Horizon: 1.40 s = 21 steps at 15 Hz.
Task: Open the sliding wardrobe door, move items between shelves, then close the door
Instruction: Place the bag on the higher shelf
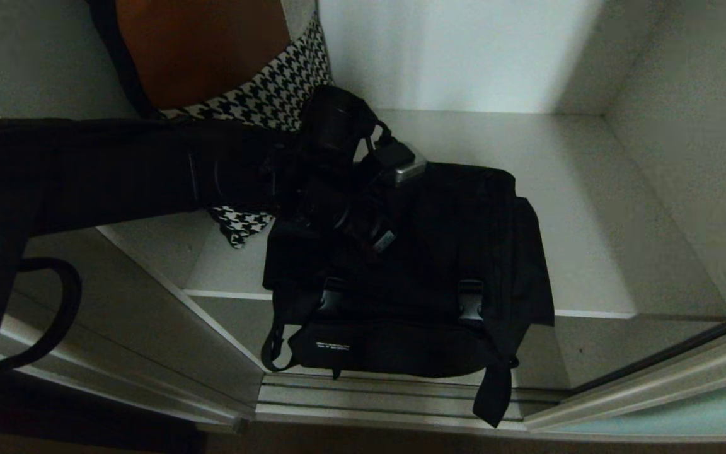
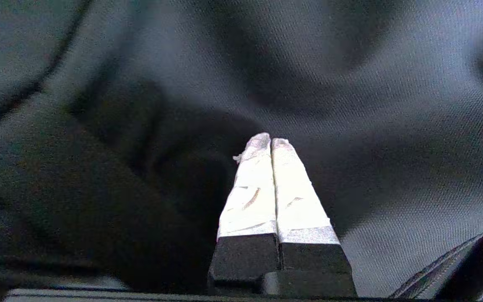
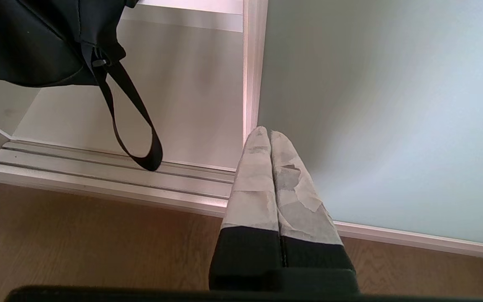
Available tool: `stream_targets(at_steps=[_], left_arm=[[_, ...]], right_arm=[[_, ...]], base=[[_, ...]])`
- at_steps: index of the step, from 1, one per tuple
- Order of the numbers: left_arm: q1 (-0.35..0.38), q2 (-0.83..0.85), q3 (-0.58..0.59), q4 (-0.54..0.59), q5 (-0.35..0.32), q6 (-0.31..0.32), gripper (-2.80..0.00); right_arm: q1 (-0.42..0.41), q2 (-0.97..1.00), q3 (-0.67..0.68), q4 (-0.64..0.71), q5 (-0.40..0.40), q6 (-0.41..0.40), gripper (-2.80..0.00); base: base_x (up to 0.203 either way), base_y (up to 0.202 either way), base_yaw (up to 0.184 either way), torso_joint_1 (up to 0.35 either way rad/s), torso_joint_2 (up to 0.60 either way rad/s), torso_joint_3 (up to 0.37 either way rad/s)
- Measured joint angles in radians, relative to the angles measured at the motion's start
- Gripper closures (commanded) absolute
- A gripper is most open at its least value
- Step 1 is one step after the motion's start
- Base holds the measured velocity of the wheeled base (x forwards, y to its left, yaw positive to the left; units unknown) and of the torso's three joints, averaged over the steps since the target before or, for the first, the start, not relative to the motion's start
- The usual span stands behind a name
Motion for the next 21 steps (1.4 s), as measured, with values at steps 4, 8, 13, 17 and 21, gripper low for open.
stream_targets(at_steps=[4,8,13,17,21], left_arm=[[-0.002,-0.044,-0.023,-0.073,-0.003,-0.043,0.00],[-0.003,-0.063,-0.013,-0.008,-0.009,-0.174,0.00],[-0.009,-0.041,-0.025,0.141,-0.061,-0.254,0.00],[-0.008,0.038,-0.030,-0.019,0.025,-0.362,0.00],[-0.006,0.124,-0.035,-0.217,0.166,-0.408,0.00]], right_arm=[[0.000,0.000,0.000,0.000,0.000,0.000,0.00],[0.000,0.000,0.000,0.000,0.000,0.000,0.00],[0.000,0.000,0.000,0.000,0.000,0.000,0.00],[0.000,0.000,0.000,0.000,0.000,0.000,0.00],[0.000,0.000,0.000,0.000,0.000,0.000,0.00]], base=[[0.000,0.000,0.000,0.000,0.00,0.000],[0.000,0.000,0.000,0.000,0.00,0.000],[0.000,0.000,0.000,0.000,0.00,0.000],[0.000,0.000,0.000,0.000,0.00,0.000],[0.000,0.000,0.000,0.000,0.00,0.000]])
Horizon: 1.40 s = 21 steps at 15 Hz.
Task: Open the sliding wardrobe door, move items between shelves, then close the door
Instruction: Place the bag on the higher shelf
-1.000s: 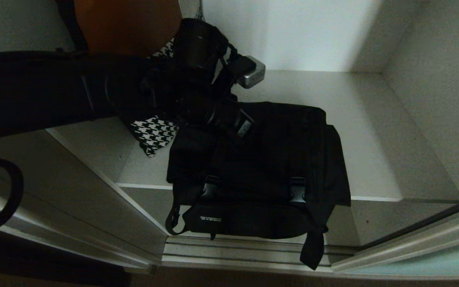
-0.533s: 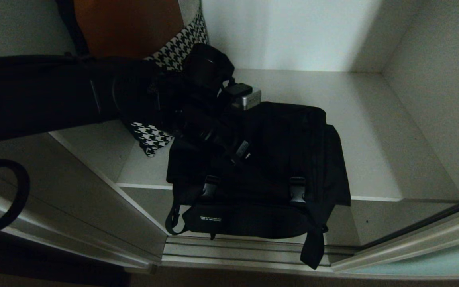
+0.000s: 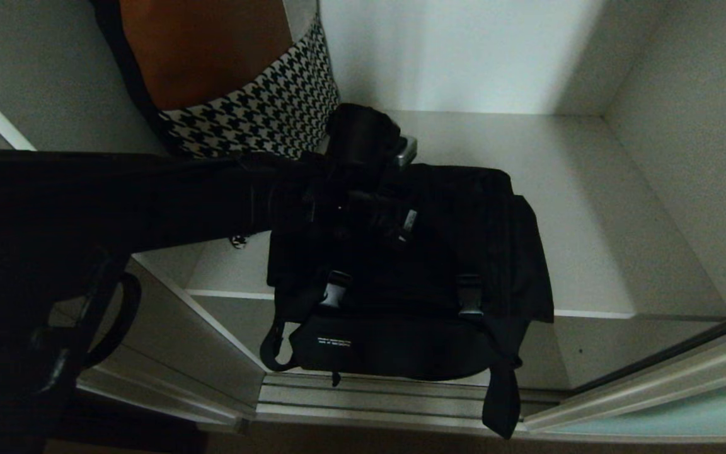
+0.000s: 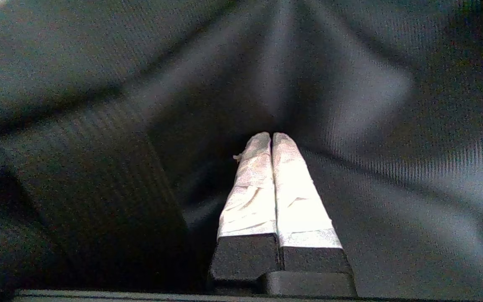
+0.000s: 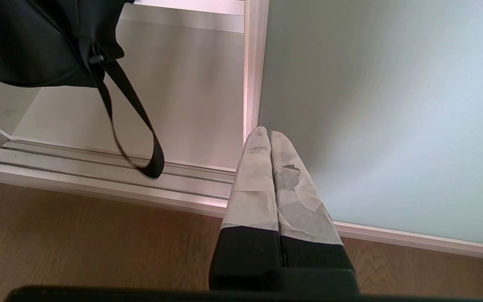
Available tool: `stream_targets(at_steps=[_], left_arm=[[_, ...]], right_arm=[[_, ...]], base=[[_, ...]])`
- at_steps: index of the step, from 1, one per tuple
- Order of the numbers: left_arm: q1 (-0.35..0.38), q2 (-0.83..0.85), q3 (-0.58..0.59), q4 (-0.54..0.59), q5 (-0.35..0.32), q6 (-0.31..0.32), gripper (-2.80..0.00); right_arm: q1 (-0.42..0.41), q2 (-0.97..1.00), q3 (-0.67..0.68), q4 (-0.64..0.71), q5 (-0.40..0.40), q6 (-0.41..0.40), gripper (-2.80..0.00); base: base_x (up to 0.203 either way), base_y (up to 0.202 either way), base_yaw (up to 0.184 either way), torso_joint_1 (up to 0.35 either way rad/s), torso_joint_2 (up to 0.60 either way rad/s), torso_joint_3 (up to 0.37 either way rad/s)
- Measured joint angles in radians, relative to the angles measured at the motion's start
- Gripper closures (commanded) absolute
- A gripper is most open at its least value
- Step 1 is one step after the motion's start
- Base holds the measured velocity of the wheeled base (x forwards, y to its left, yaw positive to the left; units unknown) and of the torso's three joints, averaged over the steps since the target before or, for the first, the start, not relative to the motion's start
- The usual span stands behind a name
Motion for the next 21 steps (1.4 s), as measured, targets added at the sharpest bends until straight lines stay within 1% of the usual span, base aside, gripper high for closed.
stream_targets(at_steps=[3,5,10,13,14,16,18,19,21], left_arm=[[0.007,0.051,-0.001,-0.183,0.034,0.001,0.00],[0.012,0.081,-0.003,-0.323,0.042,0.005,0.00],[0.038,0.137,-0.007,-0.604,0.050,0.024,0.00],[0.062,0.175,-0.007,-0.798,0.043,0.078,0.00],[0.070,0.186,-0.007,-0.864,0.038,0.082,0.00],[0.080,0.197,-0.007,-0.959,0.009,0.074,0.00],[0.084,0.184,-0.007,-0.961,0.015,0.045,0.00],[0.084,0.161,-0.005,-0.940,0.023,0.014,0.00],[0.084,0.089,-0.004,-0.852,0.025,-0.027,0.00]], right_arm=[[0.000,0.000,0.000,0.000,0.000,0.000,0.00],[0.000,0.000,0.000,0.000,0.000,0.000,0.00],[0.000,0.000,0.000,0.000,0.000,0.000,0.00],[0.000,0.000,0.000,0.000,0.000,0.000,0.00],[0.000,0.000,0.000,0.000,0.000,0.000,0.00],[0.000,0.000,0.000,0.000,0.000,0.000,0.00],[0.000,0.000,0.000,0.000,0.000,0.000,0.00],[0.000,0.000,0.000,0.000,0.000,0.000,0.00],[0.000,0.000,0.000,0.000,0.000,0.000,0.00]], base=[[0.000,0.000,0.000,0.000,0.00,0.000],[0.000,0.000,0.000,0.000,0.00,0.000],[0.000,0.000,0.000,0.000,0.00,0.000],[0.000,0.000,0.000,0.000,0.00,0.000],[0.000,0.000,0.000,0.000,0.00,0.000],[0.000,0.000,0.000,0.000,0.00,0.000],[0.000,0.000,0.000,0.000,0.00,0.000],[0.000,0.000,0.000,0.000,0.00,0.000],[0.000,0.000,0.000,0.000,0.00,0.000]])
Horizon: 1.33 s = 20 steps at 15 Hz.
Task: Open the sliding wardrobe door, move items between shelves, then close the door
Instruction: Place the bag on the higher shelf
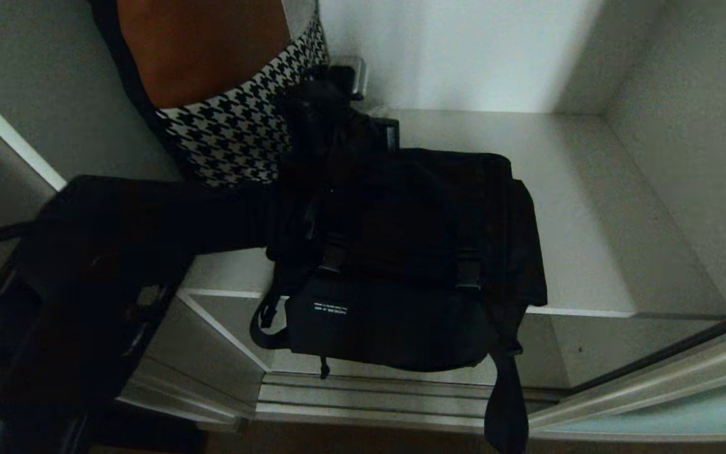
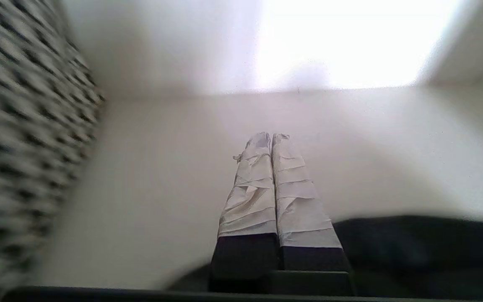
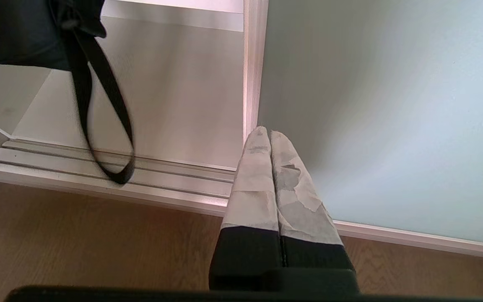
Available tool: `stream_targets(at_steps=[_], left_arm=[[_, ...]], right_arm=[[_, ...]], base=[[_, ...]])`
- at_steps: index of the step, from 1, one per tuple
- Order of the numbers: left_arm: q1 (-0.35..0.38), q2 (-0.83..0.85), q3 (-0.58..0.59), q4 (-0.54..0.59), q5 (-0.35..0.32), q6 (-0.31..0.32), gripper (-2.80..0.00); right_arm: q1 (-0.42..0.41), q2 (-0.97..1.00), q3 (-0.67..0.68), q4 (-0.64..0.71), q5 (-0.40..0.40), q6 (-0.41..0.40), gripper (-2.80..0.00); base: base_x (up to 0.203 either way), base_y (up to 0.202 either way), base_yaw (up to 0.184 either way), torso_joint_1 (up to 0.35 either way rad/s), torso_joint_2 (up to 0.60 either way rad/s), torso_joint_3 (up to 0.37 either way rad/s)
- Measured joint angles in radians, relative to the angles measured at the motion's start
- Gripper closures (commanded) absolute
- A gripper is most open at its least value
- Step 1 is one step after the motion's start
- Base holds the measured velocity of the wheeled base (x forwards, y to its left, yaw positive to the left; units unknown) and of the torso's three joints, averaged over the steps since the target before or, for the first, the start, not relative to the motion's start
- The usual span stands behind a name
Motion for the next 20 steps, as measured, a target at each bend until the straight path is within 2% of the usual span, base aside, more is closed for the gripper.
stream_targets(at_steps=[3,6,7,8,10,12,14,17,18,20], left_arm=[[-0.016,-0.125,0.002,0.190,0.001,-0.038,0.00],[-0.040,-0.235,0.013,0.431,0.021,-0.026,0.00],[-0.043,-0.271,0.014,0.525,0.006,-0.003,0.00],[-0.045,-0.307,0.017,0.626,-0.040,0.045,0.00],[-0.040,-0.361,0.044,0.803,-0.179,0.199,0.00],[-0.022,-0.392,0.076,0.922,-0.287,0.392,0.00],[-0.013,-0.403,0.093,1.029,-0.329,0.562,0.00],[-0.003,-0.410,0.081,1.246,-0.364,0.748,0.00],[-0.001,-0.412,0.067,1.318,-0.383,0.805,0.00],[0.001,-0.411,0.033,1.459,-0.406,0.879,0.00]], right_arm=[[0.000,0.000,0.000,0.000,0.000,0.000,0.00],[0.000,0.000,0.000,0.000,0.000,0.000,0.00],[0.000,0.000,0.000,0.000,0.000,0.000,0.00],[0.000,0.000,0.000,0.000,0.000,0.000,0.00],[0.000,0.000,0.000,0.000,0.000,0.000,0.00],[0.000,0.000,0.000,0.000,0.000,0.000,0.00],[0.000,0.000,0.000,0.000,0.000,0.000,0.00],[0.000,0.000,0.000,0.000,0.000,0.000,0.00],[0.000,0.000,0.000,0.000,0.000,0.000,0.00],[0.000,0.000,0.000,0.000,0.000,0.000,0.00]], base=[[0.000,0.000,0.000,0.000,0.00,0.000],[0.000,0.000,0.000,0.000,0.00,0.000],[0.000,0.000,0.000,0.000,0.00,0.000],[0.000,0.000,0.000,0.000,0.00,0.000],[0.000,0.000,0.000,0.000,0.00,0.000],[0.000,0.000,0.000,0.000,0.00,0.000],[0.000,0.000,0.000,0.000,0.00,0.000],[0.000,0.000,0.000,0.000,0.00,0.000],[0.000,0.000,0.000,0.000,0.00,0.000],[0.000,0.000,0.000,0.000,0.00,0.000]])
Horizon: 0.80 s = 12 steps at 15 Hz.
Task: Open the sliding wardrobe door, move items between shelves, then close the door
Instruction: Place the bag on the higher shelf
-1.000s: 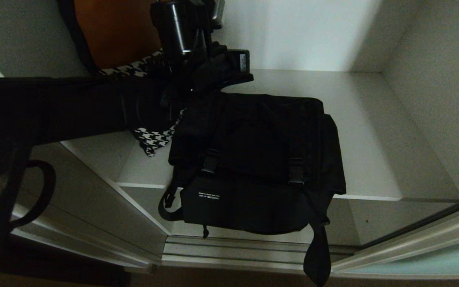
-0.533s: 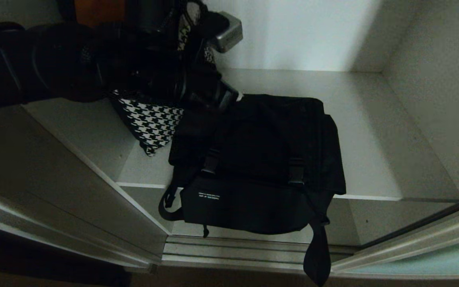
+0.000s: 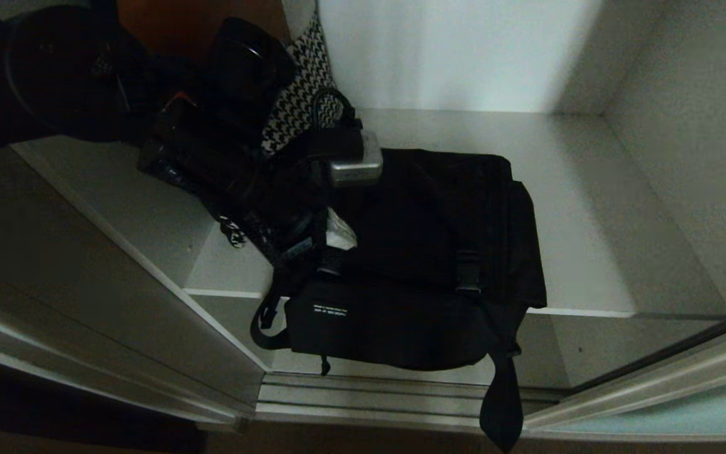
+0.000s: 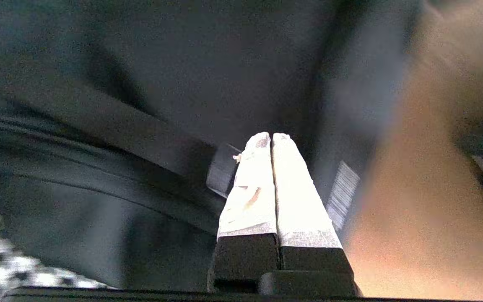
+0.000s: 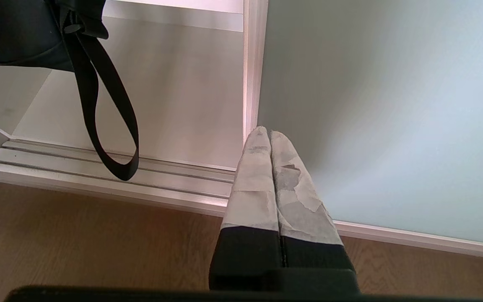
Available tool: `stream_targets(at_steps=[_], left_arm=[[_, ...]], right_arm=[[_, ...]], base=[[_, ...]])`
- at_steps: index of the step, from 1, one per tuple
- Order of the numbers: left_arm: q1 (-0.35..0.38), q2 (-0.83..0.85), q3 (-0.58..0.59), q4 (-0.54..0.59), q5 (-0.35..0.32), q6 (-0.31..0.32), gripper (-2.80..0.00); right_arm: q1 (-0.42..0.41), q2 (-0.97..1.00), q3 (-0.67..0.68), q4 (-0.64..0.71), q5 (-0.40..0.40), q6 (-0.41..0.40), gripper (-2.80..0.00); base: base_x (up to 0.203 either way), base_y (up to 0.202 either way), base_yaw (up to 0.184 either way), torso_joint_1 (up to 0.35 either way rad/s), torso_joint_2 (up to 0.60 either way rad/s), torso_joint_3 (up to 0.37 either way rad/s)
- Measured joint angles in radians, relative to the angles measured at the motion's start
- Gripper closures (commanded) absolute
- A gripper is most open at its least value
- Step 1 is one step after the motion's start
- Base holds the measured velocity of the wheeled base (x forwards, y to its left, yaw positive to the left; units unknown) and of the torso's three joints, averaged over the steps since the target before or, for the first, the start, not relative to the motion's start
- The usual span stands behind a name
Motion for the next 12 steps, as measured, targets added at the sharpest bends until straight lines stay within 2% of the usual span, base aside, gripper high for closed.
stream_targets(at_steps=[2,6,10,12], left_arm=[[0.001,0.003,-0.013,0.100,-0.022,0.047,0.00],[0.000,0.034,-0.018,0.136,-0.024,0.097,0.00],[-0.002,0.072,-0.018,0.222,-0.041,0.211,0.00],[-0.002,0.090,-0.018,0.235,-0.044,0.224,0.00]], right_arm=[[0.000,0.000,0.000,-0.001,0.000,0.000,0.00],[0.000,0.000,0.000,0.000,0.000,0.000,0.00],[0.000,0.000,0.000,0.000,0.000,0.000,0.00],[0.000,0.000,0.000,-0.001,0.000,0.000,0.00]], base=[[0.000,0.000,0.000,0.000,0.00,0.000],[0.000,0.000,0.000,0.000,0.00,0.000],[0.000,0.000,0.000,0.000,0.00,0.000],[0.000,0.000,0.000,0.000,0.00,0.000]])
